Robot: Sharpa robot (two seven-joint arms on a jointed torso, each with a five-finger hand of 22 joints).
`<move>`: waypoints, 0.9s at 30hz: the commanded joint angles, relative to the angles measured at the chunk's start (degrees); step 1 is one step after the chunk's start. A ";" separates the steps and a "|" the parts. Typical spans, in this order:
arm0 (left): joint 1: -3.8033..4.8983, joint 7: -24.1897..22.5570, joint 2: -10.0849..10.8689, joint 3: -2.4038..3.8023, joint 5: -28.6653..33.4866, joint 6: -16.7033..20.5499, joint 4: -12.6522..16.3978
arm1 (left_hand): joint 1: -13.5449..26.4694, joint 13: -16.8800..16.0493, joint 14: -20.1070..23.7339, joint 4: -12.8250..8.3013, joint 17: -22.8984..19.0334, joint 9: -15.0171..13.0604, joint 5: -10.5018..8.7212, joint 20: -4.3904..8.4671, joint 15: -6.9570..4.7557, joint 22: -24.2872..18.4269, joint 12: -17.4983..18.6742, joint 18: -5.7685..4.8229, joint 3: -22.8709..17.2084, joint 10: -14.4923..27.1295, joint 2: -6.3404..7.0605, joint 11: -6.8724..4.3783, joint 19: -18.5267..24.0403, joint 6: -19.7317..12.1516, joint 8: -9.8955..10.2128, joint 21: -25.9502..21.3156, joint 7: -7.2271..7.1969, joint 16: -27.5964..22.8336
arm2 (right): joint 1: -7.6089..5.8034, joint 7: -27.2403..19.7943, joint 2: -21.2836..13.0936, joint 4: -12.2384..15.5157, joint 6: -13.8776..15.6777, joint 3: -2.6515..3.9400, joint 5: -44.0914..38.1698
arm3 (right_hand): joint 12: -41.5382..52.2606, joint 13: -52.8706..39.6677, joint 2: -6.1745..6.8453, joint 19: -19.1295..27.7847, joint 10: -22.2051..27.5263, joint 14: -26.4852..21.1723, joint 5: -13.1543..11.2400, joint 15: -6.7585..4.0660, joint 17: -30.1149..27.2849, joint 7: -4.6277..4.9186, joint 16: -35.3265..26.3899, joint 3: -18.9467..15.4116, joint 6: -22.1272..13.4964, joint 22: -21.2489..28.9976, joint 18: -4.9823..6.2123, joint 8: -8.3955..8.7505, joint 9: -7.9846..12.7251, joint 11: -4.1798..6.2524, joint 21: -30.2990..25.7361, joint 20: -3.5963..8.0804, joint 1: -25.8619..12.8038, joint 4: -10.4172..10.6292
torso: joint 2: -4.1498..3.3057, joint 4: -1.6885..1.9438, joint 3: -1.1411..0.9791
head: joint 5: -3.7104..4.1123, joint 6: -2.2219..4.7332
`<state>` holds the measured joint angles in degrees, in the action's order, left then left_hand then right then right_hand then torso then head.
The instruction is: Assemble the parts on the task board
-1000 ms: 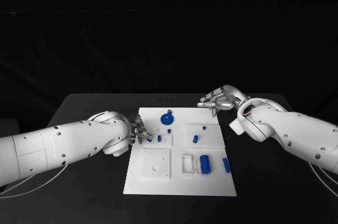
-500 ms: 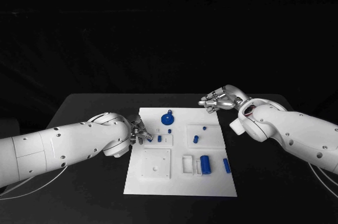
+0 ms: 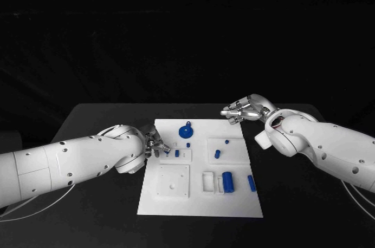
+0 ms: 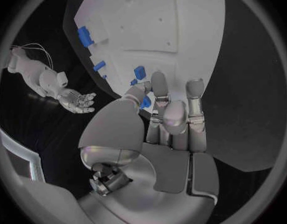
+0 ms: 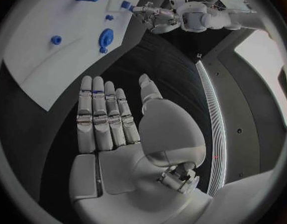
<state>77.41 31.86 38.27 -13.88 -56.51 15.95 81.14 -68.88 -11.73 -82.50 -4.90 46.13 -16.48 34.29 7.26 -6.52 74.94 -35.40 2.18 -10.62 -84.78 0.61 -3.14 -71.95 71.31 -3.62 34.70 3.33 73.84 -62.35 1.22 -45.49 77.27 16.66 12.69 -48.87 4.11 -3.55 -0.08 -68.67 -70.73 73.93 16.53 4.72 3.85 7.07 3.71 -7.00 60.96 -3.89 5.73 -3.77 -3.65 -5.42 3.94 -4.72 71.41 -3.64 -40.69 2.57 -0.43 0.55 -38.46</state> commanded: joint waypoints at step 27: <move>-1.48 -0.28 0.13 0.00 -3.75 -0.36 0.80 | -0.74 -0.26 0.18 -1.30 -0.03 0.17 -0.37 -0.25 -0.32 1.10 0.06 0.77 -1.52 -2.12 0.18 -0.95 0.18 9.43 -0.19 0.56 -4.32 0.28 | 0.09 -0.89 0.07 -0.16 -1.66 0.02 1.18 | -0.27 0.05 -0.20 0.51 0.49 -0.58 0.42 0.06 -0.05 0.47 -0.09 0.19 0.01 0.06 0.38 0.19 0.07 0.02 0.13 -0.04 0.02 0.00 | -0.02 0.02 0.05 | 0.08 -0.28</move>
<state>76.34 31.91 38.46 -13.71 -58.80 15.54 81.75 -69.00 -11.90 -82.51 -4.91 46.11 -16.38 34.08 7.26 -6.48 74.92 -35.40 2.17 -10.63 -84.78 0.96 -3.14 -71.96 71.32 -3.49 34.99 3.33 73.84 -62.32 1.04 -45.45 77.08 16.02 12.69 -47.80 4.11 -3.56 -0.08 -68.47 -70.74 73.75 16.86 4.90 3.86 7.06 3.71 -7.00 60.96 -3.90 5.73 -3.77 -3.66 -5.42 3.95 -4.92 71.42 -3.63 -40.72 2.58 -0.40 0.60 -38.67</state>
